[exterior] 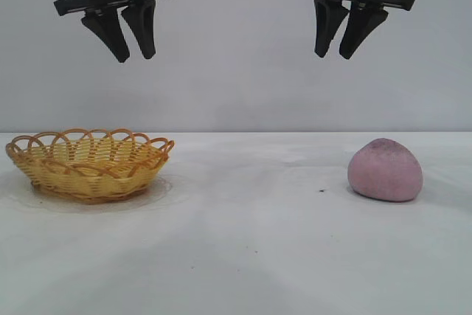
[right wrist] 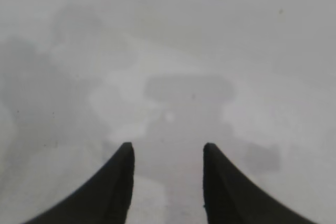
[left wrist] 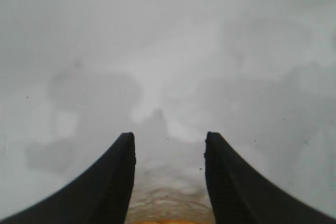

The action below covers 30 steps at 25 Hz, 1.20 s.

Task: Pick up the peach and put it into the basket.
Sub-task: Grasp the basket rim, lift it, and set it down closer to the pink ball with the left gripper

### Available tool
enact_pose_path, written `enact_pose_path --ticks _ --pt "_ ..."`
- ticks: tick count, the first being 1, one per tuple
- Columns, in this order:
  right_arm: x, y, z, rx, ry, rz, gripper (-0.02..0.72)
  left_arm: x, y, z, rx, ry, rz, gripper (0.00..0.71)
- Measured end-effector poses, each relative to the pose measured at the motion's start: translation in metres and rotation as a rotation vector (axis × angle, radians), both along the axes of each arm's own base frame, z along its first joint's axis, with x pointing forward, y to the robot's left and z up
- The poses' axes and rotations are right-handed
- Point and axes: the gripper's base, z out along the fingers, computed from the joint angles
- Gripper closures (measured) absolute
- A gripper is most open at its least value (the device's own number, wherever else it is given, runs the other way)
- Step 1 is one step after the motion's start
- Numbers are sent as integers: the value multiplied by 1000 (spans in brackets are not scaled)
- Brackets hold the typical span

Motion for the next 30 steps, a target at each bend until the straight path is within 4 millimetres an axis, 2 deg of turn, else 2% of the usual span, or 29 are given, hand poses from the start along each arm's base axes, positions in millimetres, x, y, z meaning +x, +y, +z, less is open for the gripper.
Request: enact_pose_path --ticks 9,12,14,18,22,30 --pt "0 0 0 0 0 0 398 0 0 0 3 4 -1 445" --pt "0 0 0 -1 5 1 398 -4 4 -3 59 42 -36 445" --pt "-1 -1 -1 -10 13 3 398 -9 14 -7 110 116 -86 445" --pt "-2 -1 -1 -19 18 6 398 -14 51 -11 142 257 -143 445" --pt "-2 -1 -1 -21 20 8 398 -14 76 -15 128 293 -175 445" --pt "-2 -2 -1 -24 23 10 398 -15 78 -64 135 428 -207 445"
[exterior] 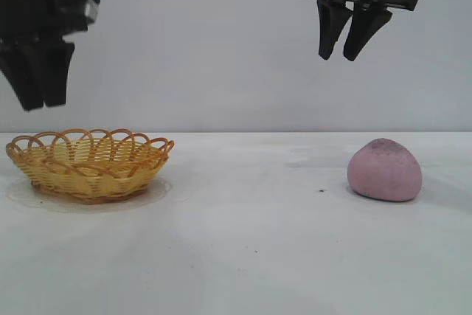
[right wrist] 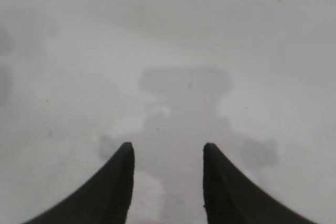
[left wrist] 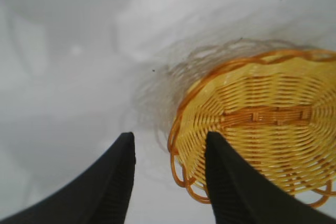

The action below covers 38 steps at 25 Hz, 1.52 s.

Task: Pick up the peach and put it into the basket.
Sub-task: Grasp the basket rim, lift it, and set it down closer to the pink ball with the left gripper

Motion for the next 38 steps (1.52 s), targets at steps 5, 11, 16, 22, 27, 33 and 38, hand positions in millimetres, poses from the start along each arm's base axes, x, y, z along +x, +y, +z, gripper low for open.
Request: enact_pose_path --ticks 5,11,16,22,27,33,38 --pt "0 0 0 0 0 0 398 1 0 -13 3 31 0 445" --pt "0 0 0 -2 0 0 398 3 -5 -35 -41 83 13 501" --pt "0 0 0 -2 0 0 398 -3 -9 -45 -94 120 23 710" --pt "-1 -3 -1 -36 6 8 398 -30 -17 -50 -263 79 237 710" --pt "0 -7 -1 -39 15 0 398 -61 -43 -52 -387 66 366 710" --pt "-4 -8 -3 -51 63 6 398 -71 -90 -50 -420 28 338 710" --pt "-4 -8 -3 -51 63 6 398 -74 -95 -51 -404 28 327 655"
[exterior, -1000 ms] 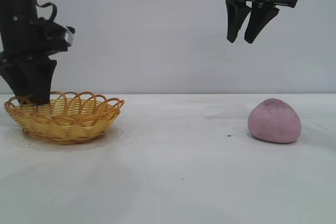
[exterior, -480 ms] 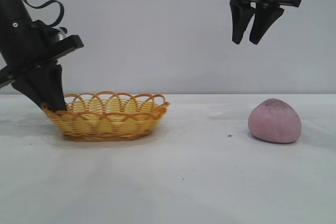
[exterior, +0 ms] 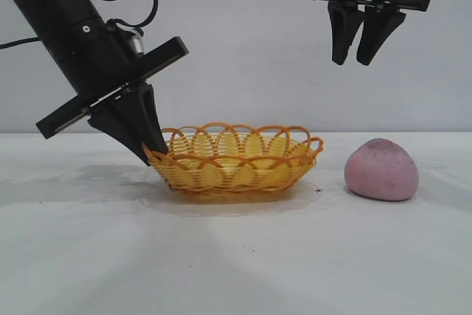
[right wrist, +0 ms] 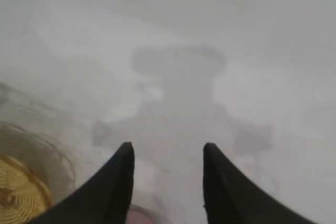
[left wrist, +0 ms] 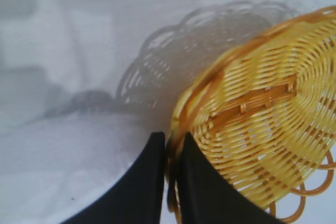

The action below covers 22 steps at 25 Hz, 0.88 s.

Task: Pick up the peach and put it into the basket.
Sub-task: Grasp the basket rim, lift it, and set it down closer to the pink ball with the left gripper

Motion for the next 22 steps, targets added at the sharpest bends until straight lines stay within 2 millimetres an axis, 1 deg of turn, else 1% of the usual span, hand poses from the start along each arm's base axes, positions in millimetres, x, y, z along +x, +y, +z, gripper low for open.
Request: enact_pose_path --ticks 3,6,8,12,14,16,18,19,21,22 --pt "0 1 0 14 0 -3 398 -3 2 -2 33 13 -44 655" --pt "0 2 0 24 -1 -3 398 -5 3 -2 43 31 -50 655" --pt "0 2 0 27 -1 -2 398 -4 6 -2 45 42 -36 532" --pt "0 2 1 29 0 -3 398 -5 17 -3 68 80 -42 254" --pt "0 3 1 31 1 -3 398 -7 21 3 65 97 -52 190" --pt "0 3 1 32 1 -3 398 -8 25 18 63 65 -55 200" --pt "0 3 1 34 -1 -4 398 -11 30 45 66 -12 -63 200" --pt "0 3 1 34 -1 -4 398 -13 32 58 82 -55 -77 257" --pt "0 3 1 33 -1 -2 398 -18 39 73 159 -103 -122 255" --pt "0 3 1 34 -1 -2 398 -20 46 74 238 -102 -128 255"
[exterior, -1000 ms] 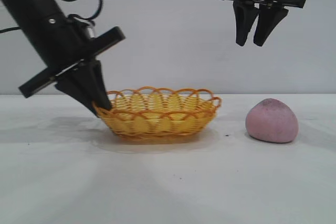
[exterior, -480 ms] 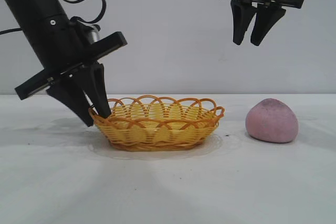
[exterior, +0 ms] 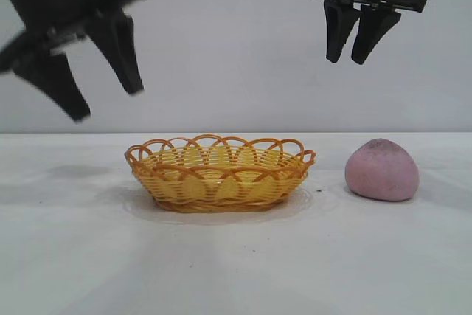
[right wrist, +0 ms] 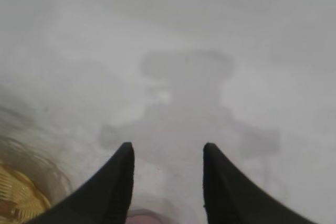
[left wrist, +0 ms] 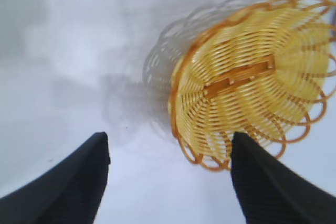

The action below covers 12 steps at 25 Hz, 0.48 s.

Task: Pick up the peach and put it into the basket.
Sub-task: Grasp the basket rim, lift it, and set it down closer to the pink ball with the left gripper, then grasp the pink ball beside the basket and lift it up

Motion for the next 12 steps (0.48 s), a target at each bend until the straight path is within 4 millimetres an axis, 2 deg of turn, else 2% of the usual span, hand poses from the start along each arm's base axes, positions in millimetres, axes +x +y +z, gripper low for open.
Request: enact_pose_path --ticks 3,7,10,12 --pt "0 0 0 6 2 -1 398 -1 32 -14 228 5 108 255" --pt "0 1 0 7 2 1 398 -6 68 -33 298 22 189 255" --pt "0 1 0 14 2 -1 398 -13 75 -37 304 26 208 255" --pt "0 1 0 16 2 -1 398 -17 75 -31 290 -12 246 255"
